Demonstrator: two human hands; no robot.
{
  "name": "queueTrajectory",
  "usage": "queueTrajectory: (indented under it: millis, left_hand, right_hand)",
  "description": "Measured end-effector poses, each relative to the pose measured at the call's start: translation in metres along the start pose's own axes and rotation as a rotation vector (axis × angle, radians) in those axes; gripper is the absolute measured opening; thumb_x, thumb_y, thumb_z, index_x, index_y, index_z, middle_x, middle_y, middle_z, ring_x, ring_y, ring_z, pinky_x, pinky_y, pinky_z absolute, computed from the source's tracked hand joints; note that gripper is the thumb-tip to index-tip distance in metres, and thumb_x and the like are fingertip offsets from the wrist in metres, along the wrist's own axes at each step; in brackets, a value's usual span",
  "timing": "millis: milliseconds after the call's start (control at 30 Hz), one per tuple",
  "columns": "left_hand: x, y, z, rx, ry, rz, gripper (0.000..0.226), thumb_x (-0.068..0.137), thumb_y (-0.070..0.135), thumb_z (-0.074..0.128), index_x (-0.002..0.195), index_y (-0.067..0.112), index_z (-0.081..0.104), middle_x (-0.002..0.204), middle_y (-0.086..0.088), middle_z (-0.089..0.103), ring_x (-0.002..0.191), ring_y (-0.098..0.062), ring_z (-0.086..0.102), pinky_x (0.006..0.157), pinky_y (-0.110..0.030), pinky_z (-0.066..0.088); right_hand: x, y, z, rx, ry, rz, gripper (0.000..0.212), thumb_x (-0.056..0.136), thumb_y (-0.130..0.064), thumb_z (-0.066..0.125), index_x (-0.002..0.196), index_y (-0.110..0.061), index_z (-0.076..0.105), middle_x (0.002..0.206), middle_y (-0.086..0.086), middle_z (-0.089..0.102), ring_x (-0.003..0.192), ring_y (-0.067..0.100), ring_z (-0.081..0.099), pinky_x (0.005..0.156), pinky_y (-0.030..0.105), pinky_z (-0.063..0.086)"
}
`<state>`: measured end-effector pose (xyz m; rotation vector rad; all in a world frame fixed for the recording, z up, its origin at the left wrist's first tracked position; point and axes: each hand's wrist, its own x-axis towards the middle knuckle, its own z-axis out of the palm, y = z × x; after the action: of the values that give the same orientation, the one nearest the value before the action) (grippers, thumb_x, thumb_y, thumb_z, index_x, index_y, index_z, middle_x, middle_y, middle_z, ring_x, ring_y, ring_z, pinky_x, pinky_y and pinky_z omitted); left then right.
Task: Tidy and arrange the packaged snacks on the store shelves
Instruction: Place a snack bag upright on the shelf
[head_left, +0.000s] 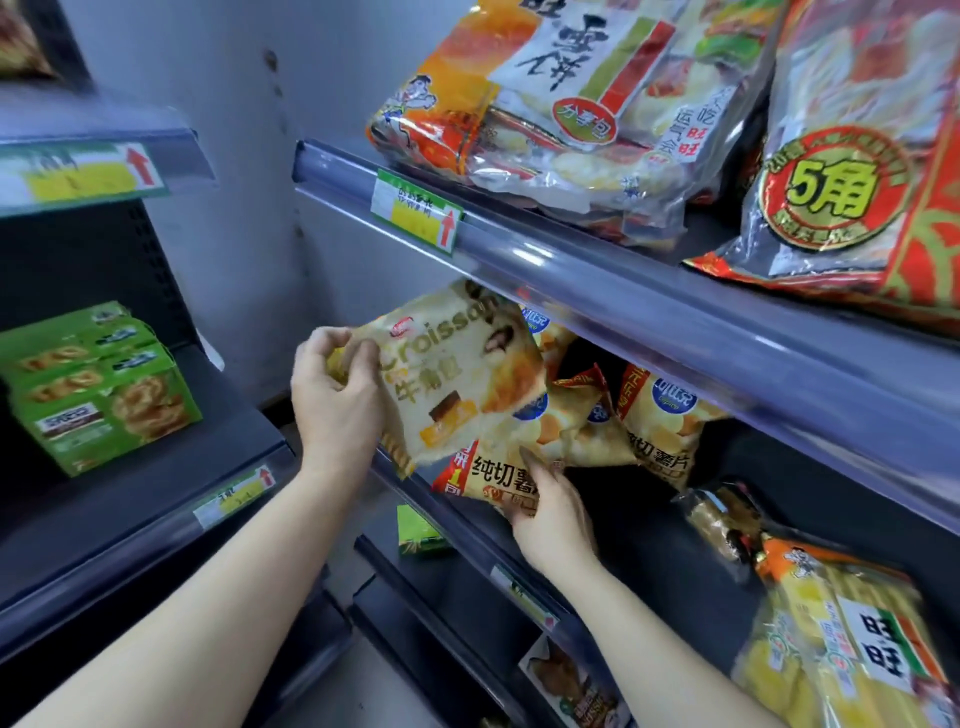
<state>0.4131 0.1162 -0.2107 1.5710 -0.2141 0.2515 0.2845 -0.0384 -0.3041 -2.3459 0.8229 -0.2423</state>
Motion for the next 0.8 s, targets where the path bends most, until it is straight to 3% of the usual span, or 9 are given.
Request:
queueTrajectory:
  millis: [133, 267, 367, 433, 467, 533, 600, 667, 800]
  left_hand:
    - [-0.016, 0.01, 0.001, -0.035, -0.152, -0.067, 0.011, 0.085, 0.025, 0.059, 0.074, 0.026, 0.057, 0.08, -0.002, 0.061, 0.076, -0.018, 0.056, 0.081, -0.053, 0.051]
    - [-0.03, 0.01, 0.005, -0.102, -0.264, -0.225, 0.023, 0.091, 0.018, 0.059, 0.07, 0.027, 0.06, 0.077, -0.002, 0.062, 0.076, -0.023, 0.061, 0.079, -0.055, 0.053]
    - [-0.038, 0.01, 0.009, -0.132, -0.331, -0.308, 0.017, 0.091, 0.021, 0.06, 0.075, 0.024, 0.062, 0.085, -0.009, 0.067, 0.087, -0.035, 0.066, 0.082, -0.055, 0.055]
    - [-0.045, 0.01, 0.013, -0.167, -0.363, -0.344, 0.016, 0.093, 0.019, 0.059, 0.077, 0.021, 0.062, 0.083, -0.008, 0.067, 0.081, -0.03, 0.065, 0.075, -0.047, 0.056]
    - [-0.05, 0.011, 0.017, -0.187, -0.377, -0.353, 0.016, 0.094, 0.019, 0.058, 0.078, 0.019, 0.062, 0.081, -0.006, 0.067, 0.078, -0.025, 0.065, 0.068, -0.041, 0.057]
    - [-0.059, 0.015, 0.025, -0.236, -0.395, -0.371, 0.016, 0.095, 0.018, 0.057, 0.08, 0.016, 0.06, 0.073, -0.001, 0.066, 0.064, -0.013, 0.064, 0.054, -0.027, 0.053]
    - [-0.071, 0.023, 0.034, -0.29, -0.421, -0.406, 0.016, 0.097, 0.017, 0.054, 0.082, 0.014, 0.058, 0.071, 0.001, 0.065, 0.057, -0.008, 0.062, 0.048, -0.023, 0.05]
    - [-0.084, 0.031, 0.043, -0.325, -0.481, -0.439, 0.015, 0.098, 0.017, 0.053, 0.084, 0.013, 0.057, 0.077, -0.002, 0.065, 0.064, -0.013, 0.062, 0.056, -0.027, 0.052]
    - [-0.114, 0.045, 0.059, -0.371, -0.597, -0.484, 0.013, 0.097, 0.017, 0.054, 0.086, 0.014, 0.058, 0.087, -0.008, 0.065, 0.079, -0.023, 0.063, 0.072, -0.038, 0.053]
  right_hand:
    - [-0.015, 0.001, -0.017, 0.176, 0.023, 0.193, 0.028, 0.086, -0.019, 0.062, 0.114, -0.017, 0.06, 0.116, 0.006, 0.063, 0.11, 0.028, 0.059, 0.09, 0.034, 0.05]
    - [-0.032, 0.004, -0.04, 0.314, 0.012, 0.291, 0.005, 0.094, -0.011, 0.052, 0.092, -0.013, 0.057, 0.09, 0.001, 0.06, 0.099, 0.023, 0.059, 0.076, 0.025, 0.041]
    - [-0.049, 0.014, -0.055, 0.523, 0.131, 0.29, 0.024, 0.093, 0.004, 0.044, 0.105, -0.009, 0.06, 0.102, 0.005, 0.062, 0.103, 0.021, 0.056, 0.08, 0.022, 0.039]
    - [-0.058, 0.019, -0.064, 0.692, 0.218, 0.379, 0.034, 0.095, 0.003, 0.039, 0.122, -0.009, 0.056, 0.116, 0.006, 0.061, 0.107, 0.024, 0.057, 0.088, 0.031, 0.044]
    - [-0.064, 0.02, -0.07, 0.843, 0.245, 0.439, 0.034, 0.098, -0.003, 0.038, 0.126, -0.012, 0.054, 0.12, 0.007, 0.062, 0.106, 0.026, 0.06, 0.088, 0.036, 0.049]
    - [-0.077, 0.019, -0.084, 1.122, 0.274, 0.499, 0.032, 0.1, -0.033, 0.041, 0.124, -0.017, 0.055, 0.116, 0.012, 0.065, 0.093, 0.027, 0.066, 0.073, 0.037, 0.054]
    - [-0.09, 0.022, -0.102, 1.28, 0.3, 0.475, 0.058, 0.084, -0.066, 0.043, 0.115, -0.02, 0.06, 0.107, 0.013, 0.069, 0.09, 0.027, 0.068, 0.069, 0.037, 0.054]
    - [-0.108, 0.025, -0.117, 1.299, 0.325, 0.41, 0.067, 0.069, -0.072, 0.048, 0.109, -0.02, 0.064, 0.102, 0.011, 0.072, 0.094, 0.027, 0.068, 0.073, 0.04, 0.054]
    - [-0.147, 0.038, -0.145, 1.095, 0.394, 0.328, 0.044, 0.072, -0.044, 0.069, 0.106, -0.017, 0.068, 0.1, 0.006, 0.073, 0.094, 0.022, 0.068, 0.077, 0.037, 0.052]
